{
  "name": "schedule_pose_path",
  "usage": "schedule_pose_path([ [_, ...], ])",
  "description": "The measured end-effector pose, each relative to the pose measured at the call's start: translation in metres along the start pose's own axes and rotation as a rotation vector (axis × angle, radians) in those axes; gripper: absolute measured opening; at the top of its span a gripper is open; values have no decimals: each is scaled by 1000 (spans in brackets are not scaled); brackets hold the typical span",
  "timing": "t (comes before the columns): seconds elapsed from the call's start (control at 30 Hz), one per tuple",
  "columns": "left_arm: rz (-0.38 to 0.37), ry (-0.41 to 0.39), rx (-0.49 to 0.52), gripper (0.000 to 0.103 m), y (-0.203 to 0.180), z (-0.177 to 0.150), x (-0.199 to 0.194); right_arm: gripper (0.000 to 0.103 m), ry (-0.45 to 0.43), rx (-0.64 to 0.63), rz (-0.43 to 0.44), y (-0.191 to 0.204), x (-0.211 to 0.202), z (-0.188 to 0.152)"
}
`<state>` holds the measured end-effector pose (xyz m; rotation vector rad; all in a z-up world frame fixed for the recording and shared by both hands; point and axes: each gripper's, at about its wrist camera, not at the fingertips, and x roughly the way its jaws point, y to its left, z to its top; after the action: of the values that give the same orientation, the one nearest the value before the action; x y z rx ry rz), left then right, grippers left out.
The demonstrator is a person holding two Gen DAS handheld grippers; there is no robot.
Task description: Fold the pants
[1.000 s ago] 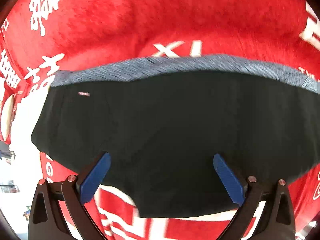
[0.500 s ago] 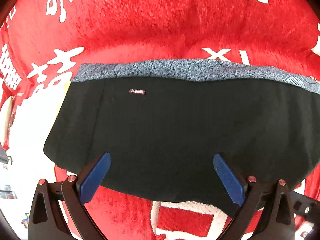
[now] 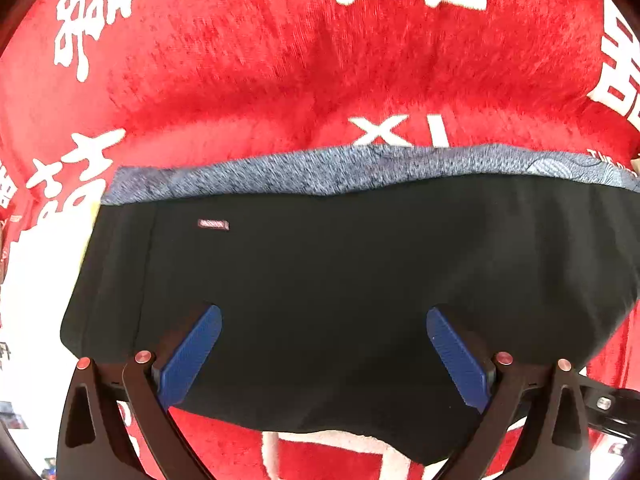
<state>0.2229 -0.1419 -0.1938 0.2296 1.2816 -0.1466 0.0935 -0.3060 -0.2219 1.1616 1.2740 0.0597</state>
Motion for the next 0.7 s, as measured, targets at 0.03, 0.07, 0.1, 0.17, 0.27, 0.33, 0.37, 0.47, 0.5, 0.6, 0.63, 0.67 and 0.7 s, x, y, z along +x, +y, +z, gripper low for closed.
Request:
schedule_pose_path([
  [0.03, -1, 17, -1, 103, -2, -1, 4, 18, -1, 19, -12, -4, 1, 1],
  [0.07, 3, 31, 1, 103, -3, -2, 8, 10, -2, 41, -33, -8, 3, 3],
  [0.1, 14, 48, 18, 103, -7, -4, 10, 9, 1, 56, -44, -10, 4, 4],
  [0.17, 17, 43, 56, 103, -12, -11, 6, 8, -14, 22, -52, -2, -2, 0],
  [0.27, 52, 43, 152, 103, -23, -32, 3, 7, -37, -88, -110, 10, -11, -14],
  [0.33, 74, 11, 175, 103, -26, -43, 3, 7, -25, -81, -155, -2, -2, -18],
  [0.37, 80, -11, 181, 103, -26, -46, 1, 7, -26, -72, -149, -9, 1, -18],
  [0.47, 78, -10, 189, 103, -26, -44, 1, 12, -16, -111, -128, -8, -3, -16],
  [0.5, 76, 6, 181, 103, -24, -42, 0, 17, 5, -124, -139, -7, -6, -17],
  [0.6, 79, 20, 146, 103, -19, -31, -8, 28, 22, -144, -207, -11, -29, -20],
  [0.63, 72, 4, 133, 103, -18, -27, -12, 28, -1, -168, -226, -11, -44, -18],
  [0.67, 62, -18, 118, 103, -18, -20, -17, 28, -31, -194, -248, -9, -57, -15],
  [0.7, 53, -39, 110, 103, -19, -11, -21, 28, -63, -218, -274, -7, -69, -10],
])
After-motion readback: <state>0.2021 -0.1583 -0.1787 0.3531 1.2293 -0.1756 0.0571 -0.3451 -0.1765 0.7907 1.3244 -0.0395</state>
